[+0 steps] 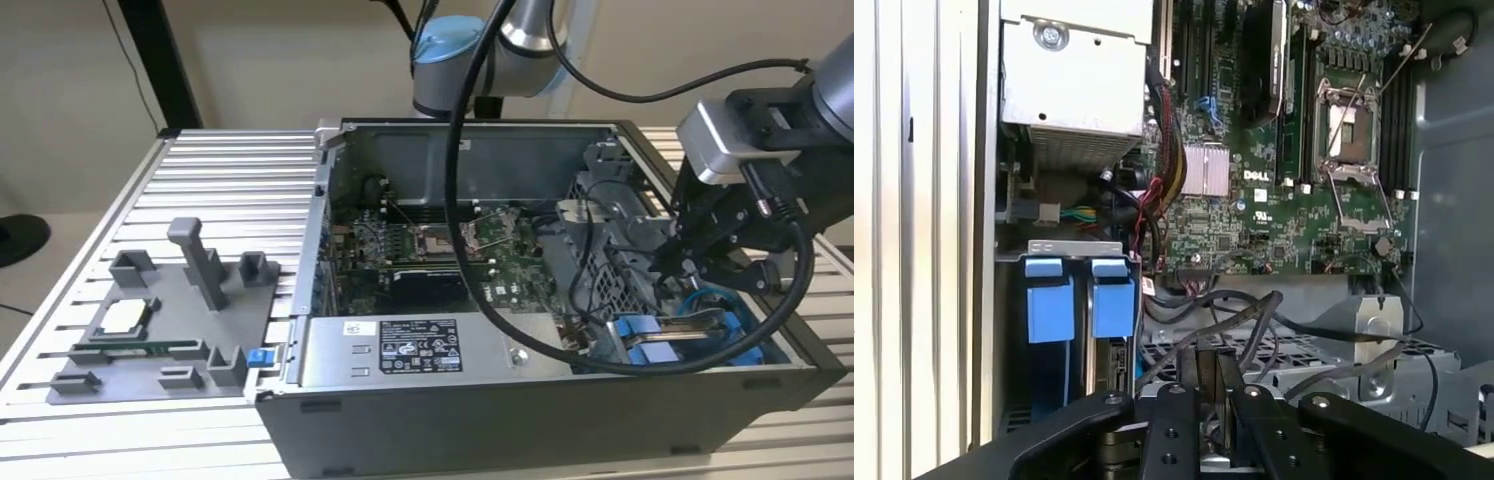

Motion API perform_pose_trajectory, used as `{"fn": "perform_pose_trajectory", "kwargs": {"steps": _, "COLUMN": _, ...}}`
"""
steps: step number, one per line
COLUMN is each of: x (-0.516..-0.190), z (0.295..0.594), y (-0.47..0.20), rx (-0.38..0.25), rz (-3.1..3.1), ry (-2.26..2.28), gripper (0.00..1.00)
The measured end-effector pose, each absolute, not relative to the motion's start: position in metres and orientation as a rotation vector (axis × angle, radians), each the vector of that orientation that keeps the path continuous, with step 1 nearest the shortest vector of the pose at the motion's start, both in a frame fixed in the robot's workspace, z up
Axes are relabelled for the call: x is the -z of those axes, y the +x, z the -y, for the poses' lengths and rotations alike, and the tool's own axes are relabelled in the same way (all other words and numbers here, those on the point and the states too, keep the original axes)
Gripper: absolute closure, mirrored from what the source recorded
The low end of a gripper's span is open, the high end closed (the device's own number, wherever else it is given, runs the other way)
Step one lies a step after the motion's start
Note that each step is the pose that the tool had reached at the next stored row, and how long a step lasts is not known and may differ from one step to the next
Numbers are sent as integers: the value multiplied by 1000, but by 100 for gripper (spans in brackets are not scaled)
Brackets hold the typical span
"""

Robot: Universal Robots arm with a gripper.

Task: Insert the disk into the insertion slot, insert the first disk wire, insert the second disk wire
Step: 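Insert the first disk wire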

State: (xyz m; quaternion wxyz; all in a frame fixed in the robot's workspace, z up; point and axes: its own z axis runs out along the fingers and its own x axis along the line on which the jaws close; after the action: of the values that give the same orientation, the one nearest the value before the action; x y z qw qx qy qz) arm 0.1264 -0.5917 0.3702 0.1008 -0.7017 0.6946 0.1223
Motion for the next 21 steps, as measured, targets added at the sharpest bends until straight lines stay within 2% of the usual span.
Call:
{"fn": "perform_pose_trajectory", "kwargs": {"steps": 5, "x": -370, "z": 592, "y": 128, "rx": -316, "rz": -2045, "ry": -2090, "gripper": 100}}
{"fn": "perform_pose_trajectory", "kwargs": {"steps": 21, "x": -370, "z": 592, "y": 129, "rx": -8, "rz": -2198, "ry": -2248, "gripper": 100}}
